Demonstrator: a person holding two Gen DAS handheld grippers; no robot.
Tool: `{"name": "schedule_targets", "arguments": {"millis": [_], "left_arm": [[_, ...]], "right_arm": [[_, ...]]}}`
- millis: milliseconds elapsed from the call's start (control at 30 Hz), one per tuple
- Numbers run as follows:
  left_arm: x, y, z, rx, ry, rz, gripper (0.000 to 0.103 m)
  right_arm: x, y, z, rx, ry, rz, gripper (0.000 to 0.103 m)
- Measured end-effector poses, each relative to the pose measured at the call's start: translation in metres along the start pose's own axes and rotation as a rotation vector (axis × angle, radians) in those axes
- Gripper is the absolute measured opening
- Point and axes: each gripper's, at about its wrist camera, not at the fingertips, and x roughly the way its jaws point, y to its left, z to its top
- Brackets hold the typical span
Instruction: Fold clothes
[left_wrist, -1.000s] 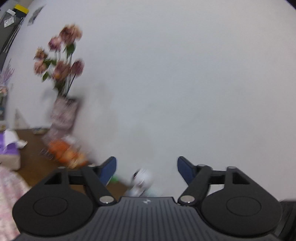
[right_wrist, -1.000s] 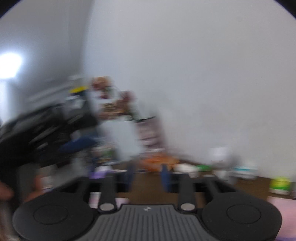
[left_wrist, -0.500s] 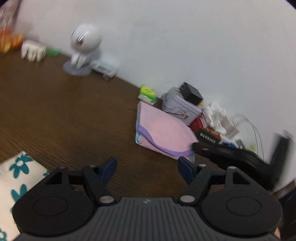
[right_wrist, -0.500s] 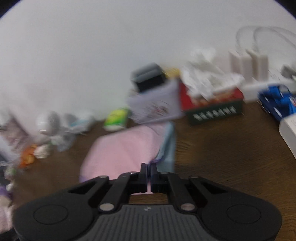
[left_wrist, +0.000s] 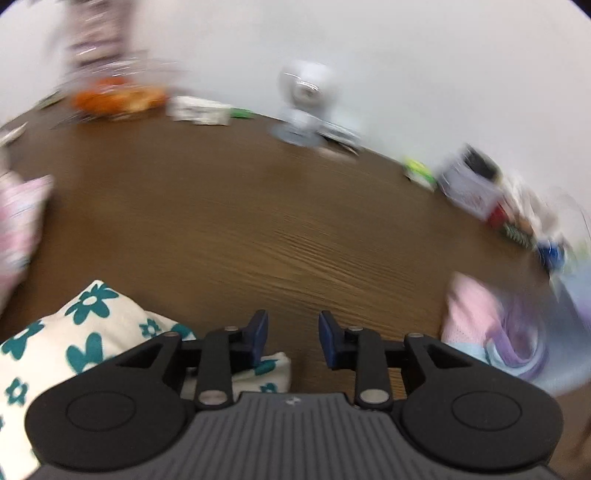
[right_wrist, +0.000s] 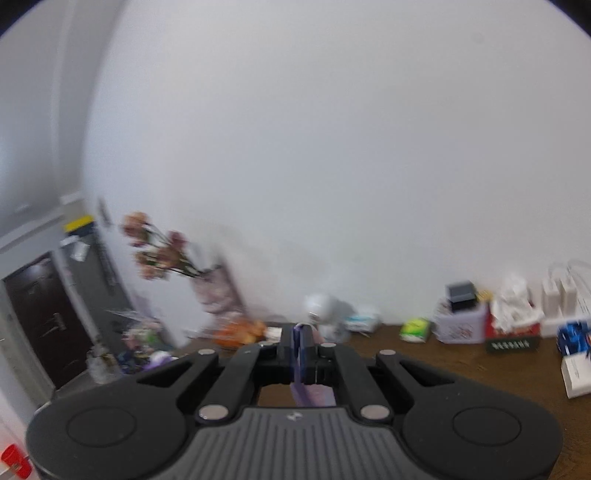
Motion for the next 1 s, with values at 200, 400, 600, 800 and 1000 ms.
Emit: {"name": "schedule_targets", "arguments": {"millis": [200, 400, 600, 800, 1000], "left_arm": [[-0.142, -0.063, -0.022, 0.200, -0.227, -0.418, 0.081], [-0.203, -0.094, -0.058, 0.256, -0.241, -0.761, 0.098], [-0.242, -0.068, -0.073, 0.156, -0.249, -0.781, 0.099], [-0.248, -0.044, -0.091, 0.092, -0.255, -0.661, 0.100], [-0.210, -0.025, -0.125, 0.043, -0.065, -0.514, 0.100]], "right_arm": [[-0.064, 0.082, 0.022, -0.118, -0.059, 0.108, 0.002], [-0.136, 0.167, 0.032, -0.277, -0.133, 0.150, 0.002], [-0.168, 0.200, 0.066, -0.340, -0.201, 0.072, 0.002], [-0.125, 0.158, 0.101, -0.292, -0.151, -0.125, 0.002], [-0.040, 0.043, 0.037, -0.315, 0.166, -0.758, 0.018]]}}
